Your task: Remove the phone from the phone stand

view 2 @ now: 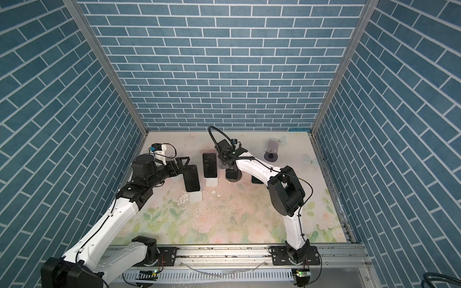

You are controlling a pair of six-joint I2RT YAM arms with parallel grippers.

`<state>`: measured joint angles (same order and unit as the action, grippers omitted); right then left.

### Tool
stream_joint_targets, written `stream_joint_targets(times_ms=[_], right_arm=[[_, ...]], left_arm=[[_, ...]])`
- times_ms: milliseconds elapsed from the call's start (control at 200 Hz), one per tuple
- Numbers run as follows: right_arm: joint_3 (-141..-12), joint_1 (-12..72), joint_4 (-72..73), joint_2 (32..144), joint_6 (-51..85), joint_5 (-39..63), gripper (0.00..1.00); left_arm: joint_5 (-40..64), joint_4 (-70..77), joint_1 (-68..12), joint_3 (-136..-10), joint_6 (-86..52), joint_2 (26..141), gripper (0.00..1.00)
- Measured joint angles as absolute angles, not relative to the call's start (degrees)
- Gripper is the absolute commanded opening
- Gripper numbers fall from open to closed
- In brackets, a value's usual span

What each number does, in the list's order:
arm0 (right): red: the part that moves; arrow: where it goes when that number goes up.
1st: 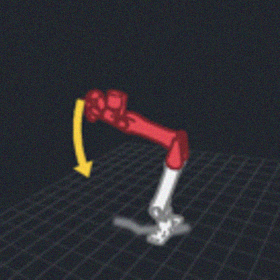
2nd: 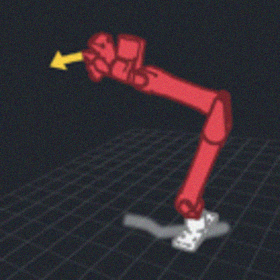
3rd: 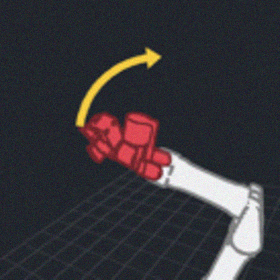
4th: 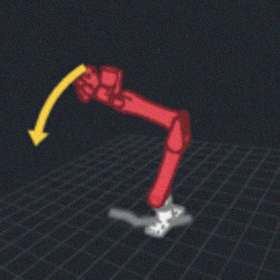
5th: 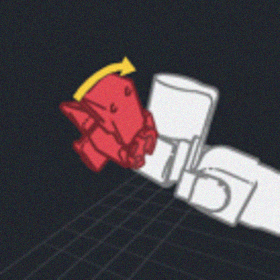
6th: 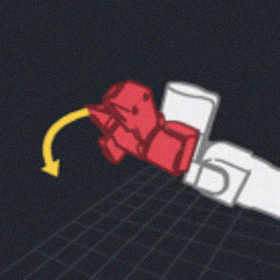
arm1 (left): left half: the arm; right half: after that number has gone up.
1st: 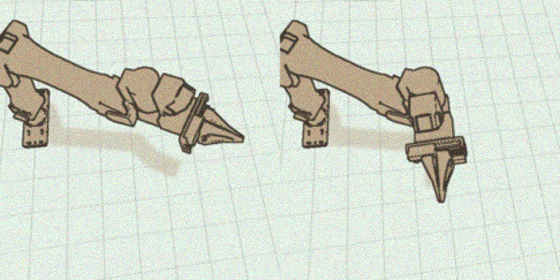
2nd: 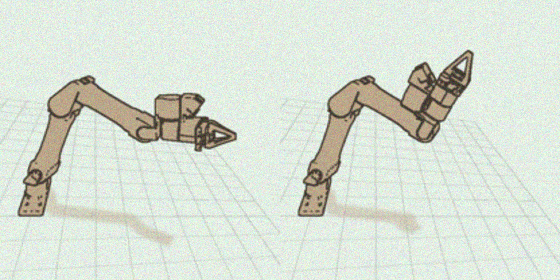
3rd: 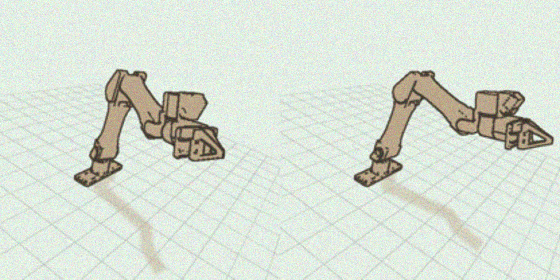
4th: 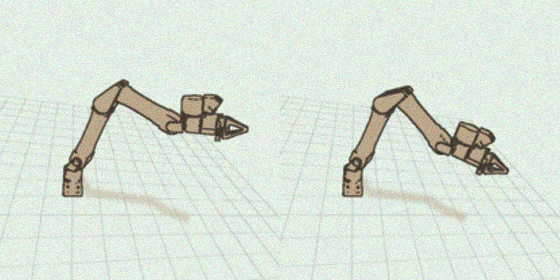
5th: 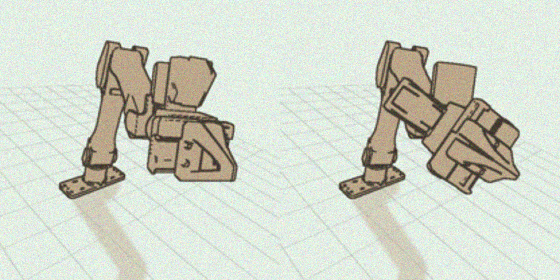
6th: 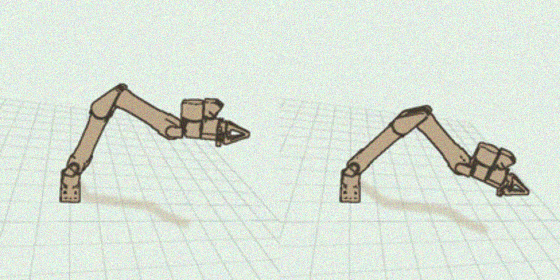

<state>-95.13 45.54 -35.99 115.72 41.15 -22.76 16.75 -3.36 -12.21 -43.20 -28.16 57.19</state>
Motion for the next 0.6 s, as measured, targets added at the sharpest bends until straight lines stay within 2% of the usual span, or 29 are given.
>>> stream_joint_targets(times_ms=[240, 600], right_arm=[[-98.8, 46.9, -37.9, 117.8, 43.5, -26.5, 0.93], [-98.9, 47.2, -38.5, 119.4, 45.1, -28.4, 0.83]], left_arm=[[18.3, -1.7, -12.2, -42.2, -29.0, 57.2, 1.00], [19.0, -1.3, -12.2, -41.8, -29.1, 57.2, 1.00]])
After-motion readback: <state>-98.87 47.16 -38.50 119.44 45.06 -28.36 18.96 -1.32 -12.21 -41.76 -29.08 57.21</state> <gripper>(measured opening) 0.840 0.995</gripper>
